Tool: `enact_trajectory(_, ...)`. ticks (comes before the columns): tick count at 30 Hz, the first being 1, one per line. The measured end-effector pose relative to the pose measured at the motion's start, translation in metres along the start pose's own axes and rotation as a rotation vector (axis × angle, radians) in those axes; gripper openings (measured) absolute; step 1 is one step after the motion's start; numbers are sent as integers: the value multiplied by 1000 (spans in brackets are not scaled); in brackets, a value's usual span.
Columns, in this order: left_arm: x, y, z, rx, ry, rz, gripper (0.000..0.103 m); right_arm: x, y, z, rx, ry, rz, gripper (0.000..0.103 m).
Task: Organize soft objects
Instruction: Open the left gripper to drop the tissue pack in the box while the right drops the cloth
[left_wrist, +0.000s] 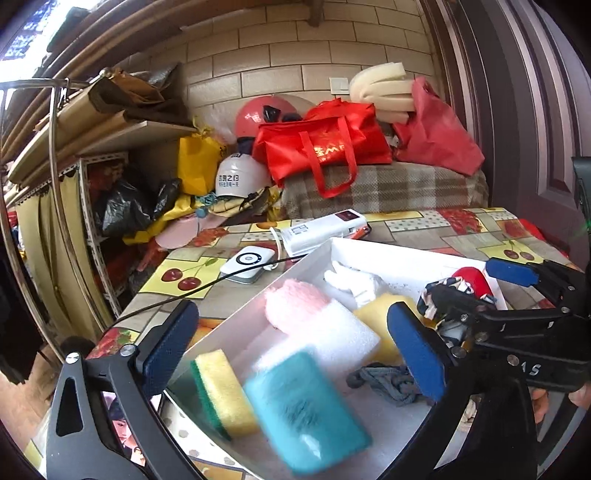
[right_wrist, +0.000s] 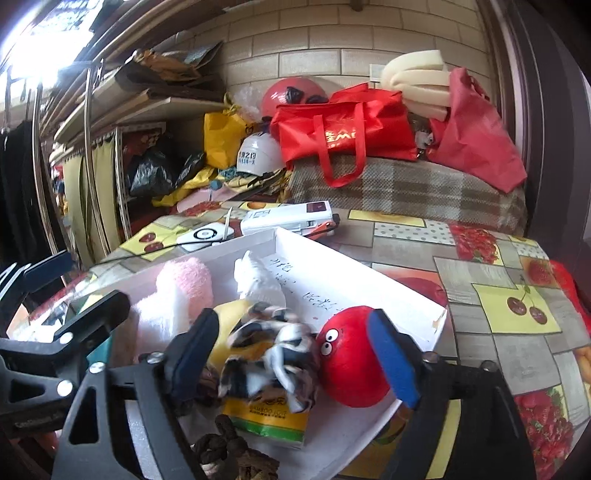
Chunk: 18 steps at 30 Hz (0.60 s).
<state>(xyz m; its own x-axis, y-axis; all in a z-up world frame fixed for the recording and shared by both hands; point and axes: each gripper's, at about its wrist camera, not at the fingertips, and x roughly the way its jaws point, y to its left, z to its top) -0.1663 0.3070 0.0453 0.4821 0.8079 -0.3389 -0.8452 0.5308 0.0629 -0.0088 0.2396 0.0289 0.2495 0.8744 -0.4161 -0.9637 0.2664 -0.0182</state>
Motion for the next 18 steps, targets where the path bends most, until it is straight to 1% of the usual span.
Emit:
enact_trajectory(5,4,6,0,-35,16,4,103,-3,-1,0,14,-17,-7,87)
enact_trajectory(6,4,9,-1,-46,13,5,103,-4,0,0,9,-24,-9,88)
enact_trajectory(9,-3,12,-2,-66,-15,9,103,-10,3,-1,-4,-54,-13,89)
enact_trajectory(11,-11,11,-2,-65,-50,9,103,-18,2,-3,-2,-99,-20,90)
enact_trajectory(13,-15,8,-3,-50,-58,13,103,-33,1,-5,2,-173,-23,92)
enact_trajectory(14,-17,6,-3,-43,-55,18,103,-39,1,-7,2,-202,-21,96)
enact_trajectory(15,-19,3,-5,-36,-46,11,103,-44,1,-8,2,-213,-30,103)
enact_trajectory(18,-25,-6,-7,-28,-23,3,103,-57,-1,-15,-5,-195,-24,103)
